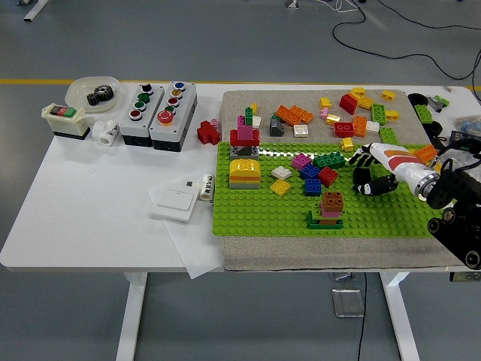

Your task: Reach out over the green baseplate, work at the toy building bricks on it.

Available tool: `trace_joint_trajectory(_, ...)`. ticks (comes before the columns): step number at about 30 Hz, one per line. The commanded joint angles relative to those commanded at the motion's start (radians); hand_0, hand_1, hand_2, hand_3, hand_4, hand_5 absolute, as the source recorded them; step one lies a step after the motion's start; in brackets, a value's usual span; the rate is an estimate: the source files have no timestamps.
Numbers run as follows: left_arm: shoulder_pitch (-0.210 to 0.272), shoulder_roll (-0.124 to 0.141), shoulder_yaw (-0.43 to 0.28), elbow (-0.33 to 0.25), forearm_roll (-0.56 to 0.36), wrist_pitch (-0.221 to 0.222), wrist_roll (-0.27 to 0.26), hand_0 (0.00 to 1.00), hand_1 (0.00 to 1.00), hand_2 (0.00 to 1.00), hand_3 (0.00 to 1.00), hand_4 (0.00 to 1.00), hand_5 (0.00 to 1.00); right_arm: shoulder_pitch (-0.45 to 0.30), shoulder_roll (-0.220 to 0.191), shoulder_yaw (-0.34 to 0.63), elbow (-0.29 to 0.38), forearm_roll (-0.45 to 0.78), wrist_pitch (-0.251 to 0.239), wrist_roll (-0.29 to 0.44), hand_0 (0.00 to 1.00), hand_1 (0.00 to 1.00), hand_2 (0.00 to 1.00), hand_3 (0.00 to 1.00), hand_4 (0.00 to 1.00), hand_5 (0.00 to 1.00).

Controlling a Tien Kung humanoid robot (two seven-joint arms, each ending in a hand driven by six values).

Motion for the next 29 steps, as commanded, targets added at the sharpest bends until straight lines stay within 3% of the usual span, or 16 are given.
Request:
trace_joint_trajectory(2,0.000,0.000,-0.001,0.000,0.002,-0.001,0.001,0.488,0.575,0.643,0.577,0.603,0.672,-0.005,0.003,0.006,-0.006,0.006,-0.005,-0.003,0.622,0.568,0.570,0.564,0.822,0.240)
trace_joint_trajectory(7,0.001,0.000,-0.003,-0.001,0.007,-0.001,0.002,0.488,0.575,0.643,0.577,0.603,0.672,-0.011,0.005,0.008,-0.010,0.010,-0.017,-0.005,0.622,0.568,0.570,0.564,0.822,0.240)
trace_joint_trajectory(8,0.001,0.000,-0.004,-0.001,0.008,-0.001,0.003,0.488,0.576,0.645,0.577,0.603,0.672,-0.011,0.006,0.008,-0.010,0.009,-0.019,-0.006,0.607,0.559,0.563,0.541,0.782,0.302)
trace_joint_trajectory(19,-0.007,0.001,0.001,-0.003,0.009,-0.003,0.002,0.489,0.579,0.645,0.577,0.603,0.672,-0.013,0.011,0.002,-0.042,-0.006,-0.041,-0.006,0.589,0.554,0.563,0.538,0.775,0.304)
trace_joint_trajectory(29,-0.010,0.000,0.007,-0.004,-0.001,0.000,-0.001,0.491,0.583,0.649,0.577,0.605,0.673,-0.011,0.009,0.006,-0.054,-0.009,-0.047,0.006,0.507,0.525,0.551,0.519,0.748,0.325)
